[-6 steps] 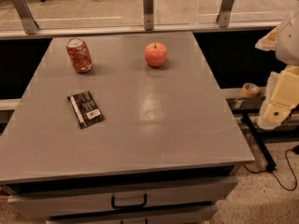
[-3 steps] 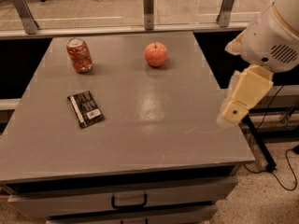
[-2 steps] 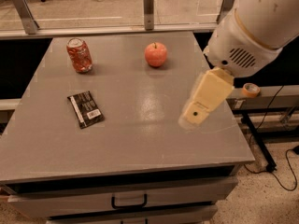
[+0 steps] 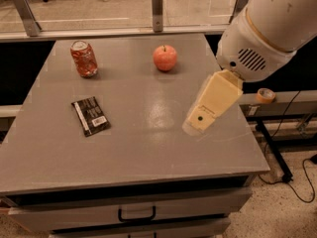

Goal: Move rxbar chocolate near apple

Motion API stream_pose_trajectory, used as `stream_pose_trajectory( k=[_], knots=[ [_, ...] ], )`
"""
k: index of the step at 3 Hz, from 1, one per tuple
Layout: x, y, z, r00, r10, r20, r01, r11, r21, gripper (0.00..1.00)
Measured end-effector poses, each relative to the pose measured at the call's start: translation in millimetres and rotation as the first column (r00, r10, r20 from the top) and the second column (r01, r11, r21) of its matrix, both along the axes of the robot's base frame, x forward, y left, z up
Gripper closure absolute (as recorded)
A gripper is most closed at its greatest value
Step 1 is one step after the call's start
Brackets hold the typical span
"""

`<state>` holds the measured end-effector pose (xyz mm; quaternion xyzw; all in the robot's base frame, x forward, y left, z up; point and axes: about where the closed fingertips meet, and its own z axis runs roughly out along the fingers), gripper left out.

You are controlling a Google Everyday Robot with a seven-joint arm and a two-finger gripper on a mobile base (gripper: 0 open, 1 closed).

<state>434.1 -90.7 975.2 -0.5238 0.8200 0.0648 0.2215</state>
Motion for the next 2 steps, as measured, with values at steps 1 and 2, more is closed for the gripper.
stream_pose_trajectory(
  k=[1,2],
  knots=[
    [-7.5,9.2,-3.1,0.9994,-0.026,0.021,0.025,0.997,0.076,0.00],
    [-31.9,27.5,-22.4,0.9972,-0.050,0.055,0.038,0.979,0.200,0.00]
  ],
)
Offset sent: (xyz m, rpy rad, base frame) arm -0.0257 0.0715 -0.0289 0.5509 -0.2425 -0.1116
